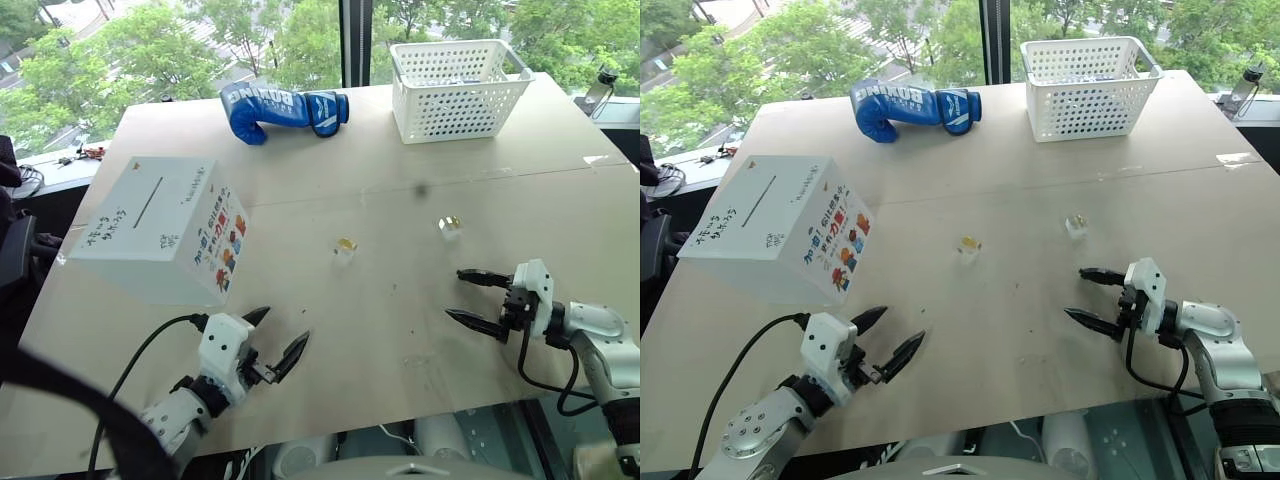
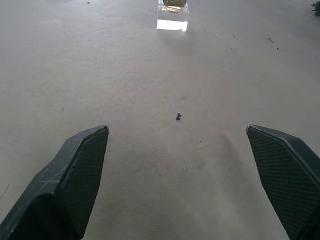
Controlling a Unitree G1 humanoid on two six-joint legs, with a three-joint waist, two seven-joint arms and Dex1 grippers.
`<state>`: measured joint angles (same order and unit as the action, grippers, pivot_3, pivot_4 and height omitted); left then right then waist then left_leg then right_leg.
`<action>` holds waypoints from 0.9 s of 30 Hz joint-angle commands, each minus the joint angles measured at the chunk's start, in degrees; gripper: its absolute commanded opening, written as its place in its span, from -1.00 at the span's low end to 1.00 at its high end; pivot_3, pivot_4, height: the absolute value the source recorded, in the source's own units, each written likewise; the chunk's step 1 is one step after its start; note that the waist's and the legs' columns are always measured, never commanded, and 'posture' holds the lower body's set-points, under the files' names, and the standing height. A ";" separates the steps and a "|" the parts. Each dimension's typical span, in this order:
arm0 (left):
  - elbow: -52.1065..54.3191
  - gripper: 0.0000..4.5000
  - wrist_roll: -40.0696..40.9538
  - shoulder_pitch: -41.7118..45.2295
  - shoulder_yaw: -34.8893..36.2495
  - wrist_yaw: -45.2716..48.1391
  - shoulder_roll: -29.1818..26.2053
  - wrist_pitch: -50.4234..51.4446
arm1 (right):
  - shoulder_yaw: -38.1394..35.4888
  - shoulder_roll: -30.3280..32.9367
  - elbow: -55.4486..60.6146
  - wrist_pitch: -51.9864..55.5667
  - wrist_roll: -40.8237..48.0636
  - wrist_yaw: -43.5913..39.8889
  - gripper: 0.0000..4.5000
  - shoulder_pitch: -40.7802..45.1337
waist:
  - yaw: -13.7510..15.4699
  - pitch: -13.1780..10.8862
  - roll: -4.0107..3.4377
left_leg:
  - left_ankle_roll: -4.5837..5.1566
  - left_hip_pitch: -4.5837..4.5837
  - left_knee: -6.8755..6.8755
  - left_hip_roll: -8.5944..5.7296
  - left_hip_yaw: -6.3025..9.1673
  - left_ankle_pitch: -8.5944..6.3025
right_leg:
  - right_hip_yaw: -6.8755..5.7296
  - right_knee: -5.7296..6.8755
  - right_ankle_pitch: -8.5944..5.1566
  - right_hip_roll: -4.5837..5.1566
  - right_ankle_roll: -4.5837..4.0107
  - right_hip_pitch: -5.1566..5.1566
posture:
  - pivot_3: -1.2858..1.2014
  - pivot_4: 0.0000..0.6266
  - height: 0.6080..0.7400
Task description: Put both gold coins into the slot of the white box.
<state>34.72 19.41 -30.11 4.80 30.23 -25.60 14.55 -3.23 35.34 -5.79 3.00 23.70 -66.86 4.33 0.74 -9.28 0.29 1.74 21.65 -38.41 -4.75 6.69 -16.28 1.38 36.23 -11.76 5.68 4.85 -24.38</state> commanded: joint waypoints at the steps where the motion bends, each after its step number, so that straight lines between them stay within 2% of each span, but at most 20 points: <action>1: 0.41 1.00 -0.52 -0.59 0.20 0.47 -0.10 -1.66 | -1.39 -0.51 1.51 -1.75 0.55 0.67 0.96 0.89 | -0.01 0.00 0.00 | 0.00 0.00 0.00 0.00 0.00 0.00 | 0.00 0.00 0.00 0.00 0.00 0.00 | 0.03 -0.52 0.71; 17: 0.41 1.00 1.02 -0.95 0.71 2.28 0.37 -3.02 | -3.13 -1.29 1.40 -3.40 0.70 4.20 0.96 1.28 | 0.01 0.00 0.00 | 0.00 0.01 0.00 0.00 0.01 0.00 | -0.02 0.00 0.00 0.00 0.00 0.00 | 0.03 -0.52 0.71; 24: 4.37 1.00 5.85 2.27 1.84 5.19 -1.35 -1.69 | -7.61 -5.47 -1.55 -4.71 -0.86 15.86 0.96 6.27 | -0.06 0.00 0.01 | -0.01 0.00 0.00 0.00 0.01 0.01 | -0.01 0.01 0.00 -0.01 0.00 0.00 | 0.03 -0.52 0.71; 27: 7.42 1.00 8.21 7.46 1.28 5.99 -3.85 1.22 | -6.67 -6.83 -3.58 -4.39 -4.99 22.08 0.96 9.46 | 0.03 -0.01 -0.02 | -0.10 0.00 0.00 0.00 0.01 0.06 | -0.01 0.03 0.00 -0.02 -0.01 -0.01 | 0.03 -0.52 0.71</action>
<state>38.75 25.86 -23.67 5.84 35.52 -28.66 15.20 -9.35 28.71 -9.77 -0.57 19.91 -47.51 12.86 0.77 -9.29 0.28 1.52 21.65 -38.42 -4.76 6.70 -16.15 1.35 36.28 -11.75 5.65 4.84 -24.39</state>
